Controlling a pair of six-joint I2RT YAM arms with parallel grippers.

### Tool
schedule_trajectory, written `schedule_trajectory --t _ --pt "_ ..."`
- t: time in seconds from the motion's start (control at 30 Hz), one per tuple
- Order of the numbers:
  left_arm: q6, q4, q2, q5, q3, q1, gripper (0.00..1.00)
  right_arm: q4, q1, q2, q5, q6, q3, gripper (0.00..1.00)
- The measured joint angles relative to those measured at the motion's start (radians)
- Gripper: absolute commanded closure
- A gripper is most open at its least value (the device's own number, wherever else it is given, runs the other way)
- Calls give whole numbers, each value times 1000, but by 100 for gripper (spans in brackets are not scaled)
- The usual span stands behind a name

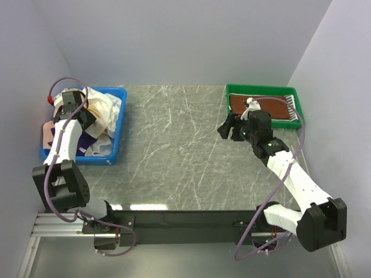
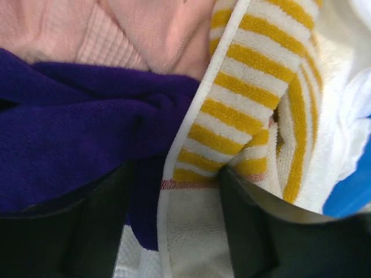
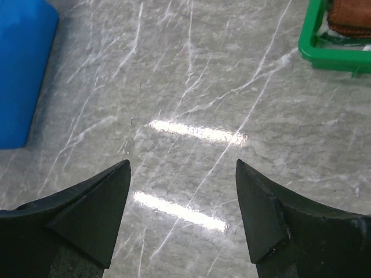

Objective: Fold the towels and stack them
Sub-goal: Grab crumpled towel

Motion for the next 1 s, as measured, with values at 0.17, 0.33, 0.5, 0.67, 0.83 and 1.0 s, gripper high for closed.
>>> schedule_trajectory --t 0.17,0.33,0.5,0.67,0.83,1.0 --pt "-5 -1 -2 29 101 6 21 6 0 28 -27 -3 0 21" --pt "-5 18 18 29 230 8 23 10 0 31 -39 -4 0 21" --pt "-6 17 110 18 317 20 24 14 0 32 -50 -4 0 21" --pt "-11 8 208 14 327 26 25 18 0 53 -55 -8 0 21" --pt "-33 -9 267 14 327 28 77 16 0 82 -64 -15 0 21" --pt "-18 -21 267 5 375 29 99 16 0 84 -73 -21 0 22"
